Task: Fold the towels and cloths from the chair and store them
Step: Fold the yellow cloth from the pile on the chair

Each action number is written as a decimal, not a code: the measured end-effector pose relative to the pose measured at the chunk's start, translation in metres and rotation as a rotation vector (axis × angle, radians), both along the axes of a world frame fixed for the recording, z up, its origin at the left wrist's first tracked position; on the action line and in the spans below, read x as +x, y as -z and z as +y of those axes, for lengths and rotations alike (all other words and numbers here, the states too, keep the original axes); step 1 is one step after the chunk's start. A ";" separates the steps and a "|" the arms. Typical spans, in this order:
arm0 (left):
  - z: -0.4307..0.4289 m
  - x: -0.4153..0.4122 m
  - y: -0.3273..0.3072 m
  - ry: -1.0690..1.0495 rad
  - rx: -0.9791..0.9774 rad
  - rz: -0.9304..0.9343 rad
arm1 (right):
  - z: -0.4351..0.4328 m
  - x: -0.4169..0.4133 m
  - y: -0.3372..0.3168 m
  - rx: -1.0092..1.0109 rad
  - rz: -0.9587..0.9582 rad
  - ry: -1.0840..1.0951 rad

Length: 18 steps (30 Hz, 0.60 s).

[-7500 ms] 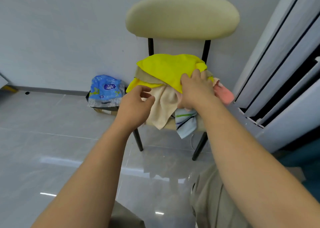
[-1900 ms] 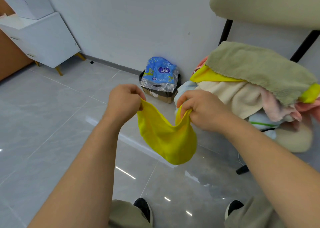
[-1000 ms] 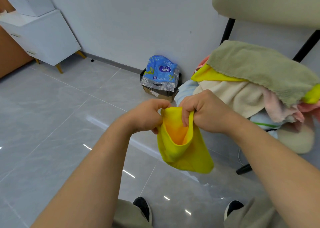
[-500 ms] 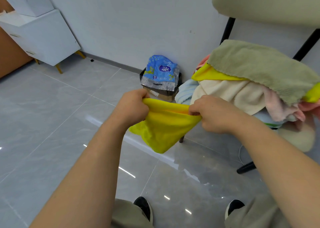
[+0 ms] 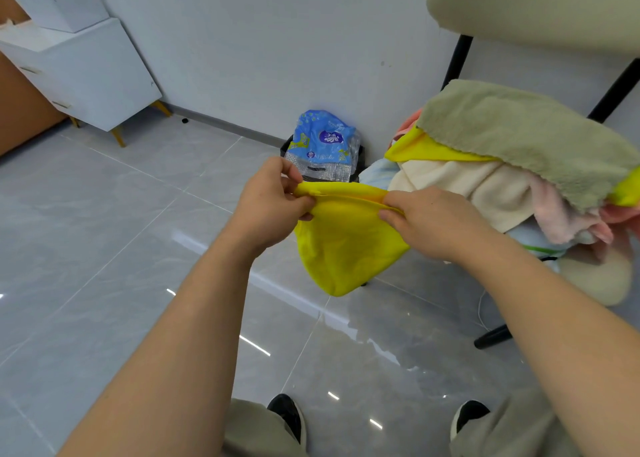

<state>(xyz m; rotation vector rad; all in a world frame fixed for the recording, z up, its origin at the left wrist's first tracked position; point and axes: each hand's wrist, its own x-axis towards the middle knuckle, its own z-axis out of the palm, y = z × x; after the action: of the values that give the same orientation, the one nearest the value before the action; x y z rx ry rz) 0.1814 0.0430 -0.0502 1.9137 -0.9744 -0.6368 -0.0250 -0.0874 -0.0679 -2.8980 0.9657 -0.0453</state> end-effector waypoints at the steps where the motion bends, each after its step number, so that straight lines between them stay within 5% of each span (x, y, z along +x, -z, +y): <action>1: 0.000 -0.001 -0.001 0.023 -0.009 -0.002 | 0.000 0.000 0.001 0.000 -0.007 0.010; 18: -0.003 -0.008 0.007 0.199 -0.003 -0.114 | 0.003 0.002 0.004 0.124 0.011 0.067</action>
<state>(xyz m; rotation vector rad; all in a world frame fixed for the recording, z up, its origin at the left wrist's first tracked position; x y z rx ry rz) 0.1734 0.0396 -0.0570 1.8815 -1.2490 -0.6439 -0.0229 -0.0847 -0.0723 -2.7560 1.0289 0.0246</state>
